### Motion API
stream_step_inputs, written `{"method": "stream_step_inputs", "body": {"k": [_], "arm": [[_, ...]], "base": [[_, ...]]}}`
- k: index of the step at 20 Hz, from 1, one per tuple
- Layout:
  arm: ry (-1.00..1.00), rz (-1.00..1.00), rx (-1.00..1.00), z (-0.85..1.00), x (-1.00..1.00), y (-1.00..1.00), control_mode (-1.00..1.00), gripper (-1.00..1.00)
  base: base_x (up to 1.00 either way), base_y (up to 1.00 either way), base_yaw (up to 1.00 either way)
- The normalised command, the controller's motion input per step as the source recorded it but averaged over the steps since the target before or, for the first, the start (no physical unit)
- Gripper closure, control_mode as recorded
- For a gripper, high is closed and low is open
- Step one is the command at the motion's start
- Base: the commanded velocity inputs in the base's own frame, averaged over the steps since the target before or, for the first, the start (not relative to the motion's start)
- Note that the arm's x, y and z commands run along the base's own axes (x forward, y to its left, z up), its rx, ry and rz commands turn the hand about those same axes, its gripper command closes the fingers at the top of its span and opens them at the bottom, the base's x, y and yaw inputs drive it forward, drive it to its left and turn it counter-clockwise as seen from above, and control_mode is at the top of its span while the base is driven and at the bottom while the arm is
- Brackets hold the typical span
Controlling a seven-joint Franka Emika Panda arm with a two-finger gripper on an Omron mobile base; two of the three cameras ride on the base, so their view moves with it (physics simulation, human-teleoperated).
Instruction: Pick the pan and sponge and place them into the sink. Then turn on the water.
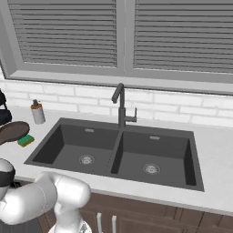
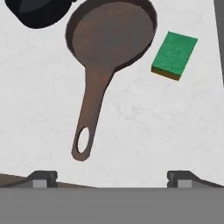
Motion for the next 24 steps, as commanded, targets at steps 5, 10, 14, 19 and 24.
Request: {"method": "stream_step_inputs", "body": {"k": [5,10,14,19,24], "arm": [[0.02,0.0,0.0,-0.37,0.35,0.3,-1.0,-1.0],[0.01,0.0,0.0,-0.31,0.35,0.26,-1.0,-1.0],[0.0,0.0,0.0,-0.27,0.33,0.21,-1.0,-1.0],[0.0,0.0,0.0,-0.29,0.3,0.19,-1.0,-1.0],[0.0,-0.01,0.0,-0.38,0.2,0.17,-1.0,-1.0]], "base": [[0.0,0.0,0.0],[0.0,0.0,0.0],[0.0,0.0,0.0],[0.0,0.0,0.0],[0.0,0.0,0.0]]}}
